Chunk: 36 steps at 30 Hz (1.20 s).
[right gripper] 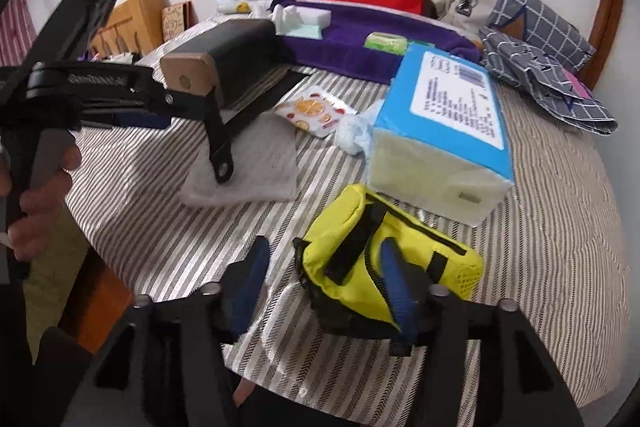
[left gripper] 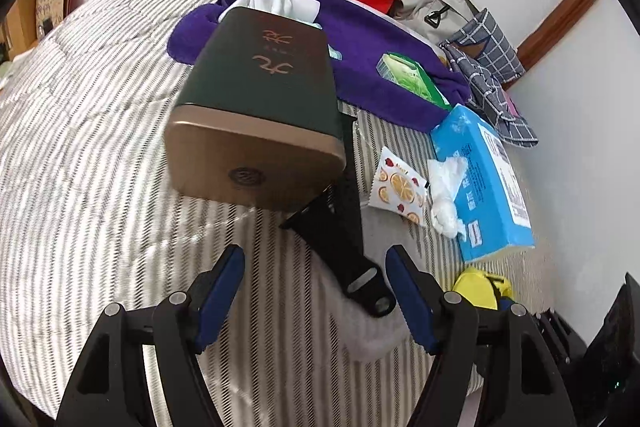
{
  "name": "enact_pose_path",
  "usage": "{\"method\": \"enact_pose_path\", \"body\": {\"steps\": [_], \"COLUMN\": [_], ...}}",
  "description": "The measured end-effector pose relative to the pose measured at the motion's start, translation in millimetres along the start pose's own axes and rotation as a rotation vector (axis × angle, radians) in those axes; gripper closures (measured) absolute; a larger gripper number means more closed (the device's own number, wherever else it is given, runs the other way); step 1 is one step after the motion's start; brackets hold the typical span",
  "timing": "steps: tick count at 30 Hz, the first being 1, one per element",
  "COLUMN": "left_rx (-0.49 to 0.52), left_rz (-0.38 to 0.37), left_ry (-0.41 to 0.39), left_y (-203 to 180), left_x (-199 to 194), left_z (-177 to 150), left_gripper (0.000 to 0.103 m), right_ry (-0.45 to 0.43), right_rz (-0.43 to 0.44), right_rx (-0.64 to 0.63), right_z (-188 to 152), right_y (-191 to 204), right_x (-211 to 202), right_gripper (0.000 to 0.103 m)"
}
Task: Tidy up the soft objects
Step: 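Move the left tool to the black watch strap while the right tool holds the pouch, then close the left tool on the black watch strap while the right tool holds the pouch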
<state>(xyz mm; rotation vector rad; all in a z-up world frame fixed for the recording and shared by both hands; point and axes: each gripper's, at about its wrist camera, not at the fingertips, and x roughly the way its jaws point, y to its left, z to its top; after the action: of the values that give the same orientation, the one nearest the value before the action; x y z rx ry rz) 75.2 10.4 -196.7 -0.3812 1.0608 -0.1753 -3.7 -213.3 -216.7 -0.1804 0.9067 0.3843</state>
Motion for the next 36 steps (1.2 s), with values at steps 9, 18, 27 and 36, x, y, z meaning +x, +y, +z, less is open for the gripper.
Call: {"method": "enact_pose_path", "body": {"steps": [9, 18, 27, 36], "left_rx": [-0.068, -0.045, -0.041, -0.051], "left_rz": [0.011, 0.085, 0.089, 0.131], "left_ry": [-0.042, -0.054, -0.014, -0.013], "left_y": [-5.2, -11.5, -8.5, 12.0], "left_x": [13.0, 18.1, 17.2, -4.7], "left_z": [4.1, 6.3, 3.5, -5.8], "left_gripper": [0.036, 0.071, 0.089, 0.092], "right_ry": [0.015, -0.011, -0.029, -0.031], "right_rz": [-0.053, -0.078, -0.079, -0.087], "right_rx": [0.037, 0.034, 0.02, 0.043], "right_z": [-1.5, 0.2, -2.4, -8.3], "right_y": [-4.7, -5.1, -4.2, -13.0], "right_x": [23.2, 29.9, 26.5, 21.2], "right_gripper": [0.043, 0.043, 0.052, 0.058]}}
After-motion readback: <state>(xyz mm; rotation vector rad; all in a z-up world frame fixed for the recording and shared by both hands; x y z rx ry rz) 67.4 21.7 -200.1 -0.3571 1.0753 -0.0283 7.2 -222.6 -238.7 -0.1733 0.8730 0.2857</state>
